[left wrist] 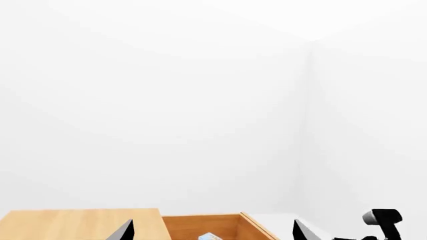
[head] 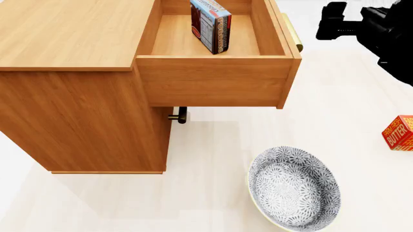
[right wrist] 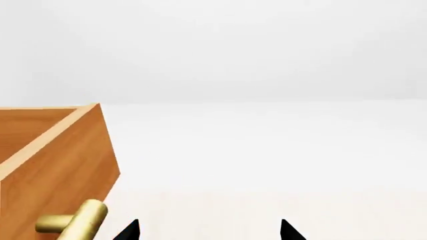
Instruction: Put the chocolate pudding in the top drawer of the cabinet and close it.
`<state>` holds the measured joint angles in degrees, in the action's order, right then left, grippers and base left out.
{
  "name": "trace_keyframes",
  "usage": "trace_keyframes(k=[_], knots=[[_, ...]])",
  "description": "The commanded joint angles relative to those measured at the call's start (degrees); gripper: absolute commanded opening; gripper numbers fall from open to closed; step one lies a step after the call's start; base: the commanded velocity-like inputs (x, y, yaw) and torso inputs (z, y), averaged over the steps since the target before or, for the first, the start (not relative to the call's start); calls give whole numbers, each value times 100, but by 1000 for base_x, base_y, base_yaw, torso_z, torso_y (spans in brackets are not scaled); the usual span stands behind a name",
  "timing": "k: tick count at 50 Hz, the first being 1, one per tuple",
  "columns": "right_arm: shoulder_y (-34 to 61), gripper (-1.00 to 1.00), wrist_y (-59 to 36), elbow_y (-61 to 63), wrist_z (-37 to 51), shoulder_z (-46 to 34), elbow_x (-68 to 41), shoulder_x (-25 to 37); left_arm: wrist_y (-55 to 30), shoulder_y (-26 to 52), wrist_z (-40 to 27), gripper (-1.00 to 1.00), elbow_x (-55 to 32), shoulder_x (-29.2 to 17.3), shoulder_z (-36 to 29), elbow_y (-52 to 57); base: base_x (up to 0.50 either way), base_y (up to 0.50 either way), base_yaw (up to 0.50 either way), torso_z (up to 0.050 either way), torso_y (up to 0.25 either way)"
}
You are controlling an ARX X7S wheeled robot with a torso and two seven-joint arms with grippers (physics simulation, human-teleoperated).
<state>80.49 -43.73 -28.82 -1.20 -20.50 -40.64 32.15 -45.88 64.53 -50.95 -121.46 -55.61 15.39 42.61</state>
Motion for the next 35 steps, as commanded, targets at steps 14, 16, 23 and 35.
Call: trace_keyframes(k=[14,16,23,35], knots=[[-1660,100,-145,1265,662,573,-596,407,-3,-97,57,100,119,76,13,3,0,0,0,0,0],[-1759,100,-157,1361,700,596,-632,426,-14,-132,84,100,152,95,35,-1,0,0,0,0,0],[-1970,100,-149,1472,723,590,-681,404,-50,-240,196,100,270,171,96,-20,0,0,0,0,0],[-2047,100,-101,1426,552,435,-700,202,-31,-310,199,100,257,164,156,0,0,0,0,0,0]])
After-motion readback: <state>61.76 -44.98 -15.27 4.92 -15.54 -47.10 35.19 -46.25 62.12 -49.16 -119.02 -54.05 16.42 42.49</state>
